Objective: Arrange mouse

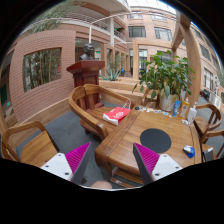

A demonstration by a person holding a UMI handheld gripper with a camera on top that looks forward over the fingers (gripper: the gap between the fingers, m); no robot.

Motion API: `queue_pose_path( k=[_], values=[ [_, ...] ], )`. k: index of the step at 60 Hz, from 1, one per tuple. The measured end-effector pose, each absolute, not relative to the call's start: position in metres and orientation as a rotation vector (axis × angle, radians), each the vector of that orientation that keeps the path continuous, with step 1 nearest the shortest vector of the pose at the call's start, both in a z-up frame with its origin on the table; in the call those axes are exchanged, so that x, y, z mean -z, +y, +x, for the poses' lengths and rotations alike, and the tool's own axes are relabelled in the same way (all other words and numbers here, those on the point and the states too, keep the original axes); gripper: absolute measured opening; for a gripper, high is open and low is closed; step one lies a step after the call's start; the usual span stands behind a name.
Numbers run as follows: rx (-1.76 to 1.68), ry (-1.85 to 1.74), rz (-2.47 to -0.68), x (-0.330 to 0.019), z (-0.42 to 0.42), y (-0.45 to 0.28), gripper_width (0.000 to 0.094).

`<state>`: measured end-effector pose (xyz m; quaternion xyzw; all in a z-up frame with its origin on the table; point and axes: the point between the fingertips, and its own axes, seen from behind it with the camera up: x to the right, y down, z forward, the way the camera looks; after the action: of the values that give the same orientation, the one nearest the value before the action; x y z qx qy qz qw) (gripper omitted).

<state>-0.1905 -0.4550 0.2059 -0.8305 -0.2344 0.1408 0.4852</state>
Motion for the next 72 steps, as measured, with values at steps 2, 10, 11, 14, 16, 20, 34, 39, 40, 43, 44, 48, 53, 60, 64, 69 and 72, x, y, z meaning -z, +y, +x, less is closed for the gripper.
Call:
queue_pose_path(
  k=[2, 10, 11, 14, 16, 20, 34, 39, 40, 43, 44, 48, 53, 60, 64, 69, 72],
  values=[
    [-0.326, -0.559, -2.038, -0.201, -0.184, -0.455, 0.0848],
    [-0.243, -0.500, -2.121, -0.144, -0.138, -0.427, 0.0848],
    [-0.236, -0.491, -2.134, -0.136, -0.132, -0.424, 0.0847],
    [-0.220, -0.462, -2.170, -0.114, -0.112, -0.416, 0.0848],
    [-0.208, -0.438, -2.192, -0.100, -0.097, -0.411, 0.0849],
    [-0.166, -0.380, -2.230, -0.075, -0.061, -0.401, 0.0847],
    [0.014, -0.120, -2.285, -0.027, 0.079, -0.356, 0.0846],
    [0.066, -0.043, -2.257, -0.027, 0.124, -0.333, 0.0842],
    [0.076, -0.031, -2.252, -0.028, 0.132, -0.328, 0.0842],
    [0.106, 0.001, -2.236, -0.028, 0.156, -0.314, 0.0845],
    [0.116, 0.011, -2.231, -0.027, 0.164, -0.309, 0.0846],
    [0.146, 0.040, -2.216, -0.025, 0.188, -0.290, 0.0847],
    [0.165, 0.060, -2.196, -0.024, 0.206, -0.264, 0.0847],
    [0.199, 0.063, -2.190, -0.017, 0.224, -0.233, 0.0848],
    [0.210, 0.053, -2.199, -0.008, 0.231, -0.214, 0.0844],
    [0.212, 0.043, -2.197, -0.004, 0.230, -0.199, 0.0846],
    [0.198, 0.027, -2.193, -0.003, 0.228, -0.187, 0.0842]
  ],
)
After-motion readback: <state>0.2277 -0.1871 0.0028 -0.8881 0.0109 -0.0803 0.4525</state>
